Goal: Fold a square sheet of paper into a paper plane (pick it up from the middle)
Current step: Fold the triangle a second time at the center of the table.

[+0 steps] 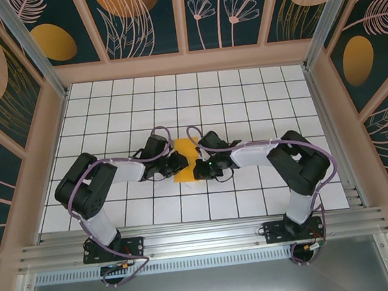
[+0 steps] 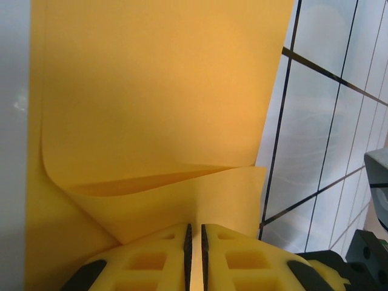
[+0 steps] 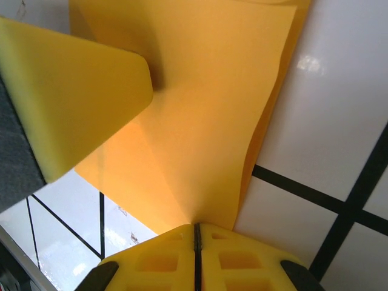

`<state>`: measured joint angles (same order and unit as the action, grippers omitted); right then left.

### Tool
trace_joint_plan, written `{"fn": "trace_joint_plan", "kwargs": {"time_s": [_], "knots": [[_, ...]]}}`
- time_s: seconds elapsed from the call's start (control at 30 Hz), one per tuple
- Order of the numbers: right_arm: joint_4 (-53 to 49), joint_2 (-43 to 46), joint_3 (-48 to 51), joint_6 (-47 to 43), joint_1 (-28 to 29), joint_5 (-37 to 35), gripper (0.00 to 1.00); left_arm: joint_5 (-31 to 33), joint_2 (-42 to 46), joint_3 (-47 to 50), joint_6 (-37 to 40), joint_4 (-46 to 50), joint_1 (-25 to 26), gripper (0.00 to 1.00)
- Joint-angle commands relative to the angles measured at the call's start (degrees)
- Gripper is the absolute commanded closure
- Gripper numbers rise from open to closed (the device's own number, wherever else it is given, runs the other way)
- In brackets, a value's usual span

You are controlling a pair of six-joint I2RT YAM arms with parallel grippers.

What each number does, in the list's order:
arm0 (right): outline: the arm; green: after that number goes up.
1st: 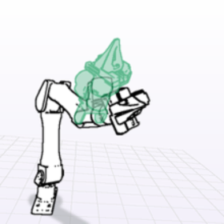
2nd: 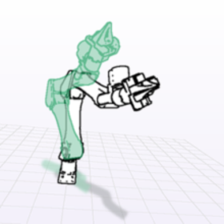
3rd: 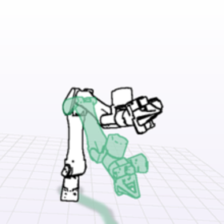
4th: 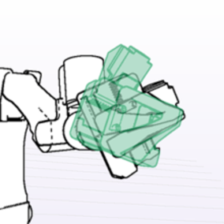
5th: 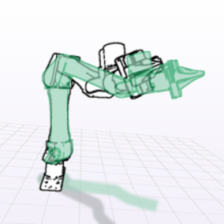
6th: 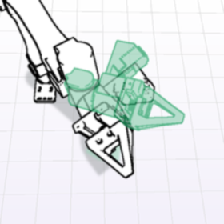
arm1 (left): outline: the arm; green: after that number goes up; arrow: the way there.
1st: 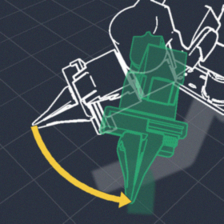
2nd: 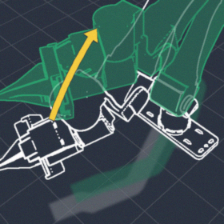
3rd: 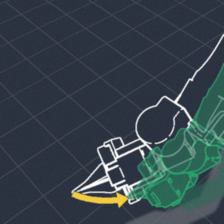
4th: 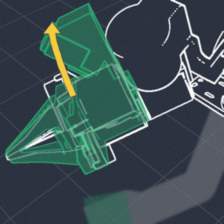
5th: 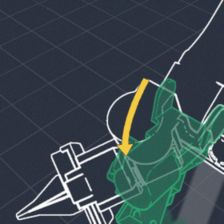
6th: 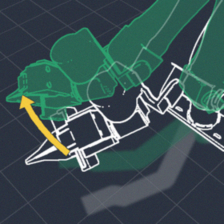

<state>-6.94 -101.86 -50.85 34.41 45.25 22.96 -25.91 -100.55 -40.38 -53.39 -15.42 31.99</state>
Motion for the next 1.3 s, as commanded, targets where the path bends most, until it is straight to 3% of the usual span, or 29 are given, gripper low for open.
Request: {"fn": "trace_joint_plan", "kwargs": {"time_s": [0.0,0.57,0.87,1.07,1.27], "knots": [[-10.4,-5.1,2.8,-1.2,0.3,-5.7,0.91,6.6,-1.0,-1.7,3.3,4.1,-1.2,0.83],[-12.3,-6.1,2.9,-0.6,0.8,-7.8,0.91,9.6,-4.0,-7.0,11.4,10.0,-7.2,0.80],[-11.8,-5.6,2.5,0.0,0.9,-7.5,0.91,12.2,-4.1,-14.7,17.4,16.2,-9.2,0.77],[-11.1,-4.5,1.9,0.3,1.0,-7.0,0.91,7.0,5.1,-11.5,13.9,13.7,-9.1,0.74],[-10.2,-4.3,1.6,0.7,1.0,-6.2,0.92,-1.0,12.1,0.5,5.3,1.7,-6.8,0.78]]}}
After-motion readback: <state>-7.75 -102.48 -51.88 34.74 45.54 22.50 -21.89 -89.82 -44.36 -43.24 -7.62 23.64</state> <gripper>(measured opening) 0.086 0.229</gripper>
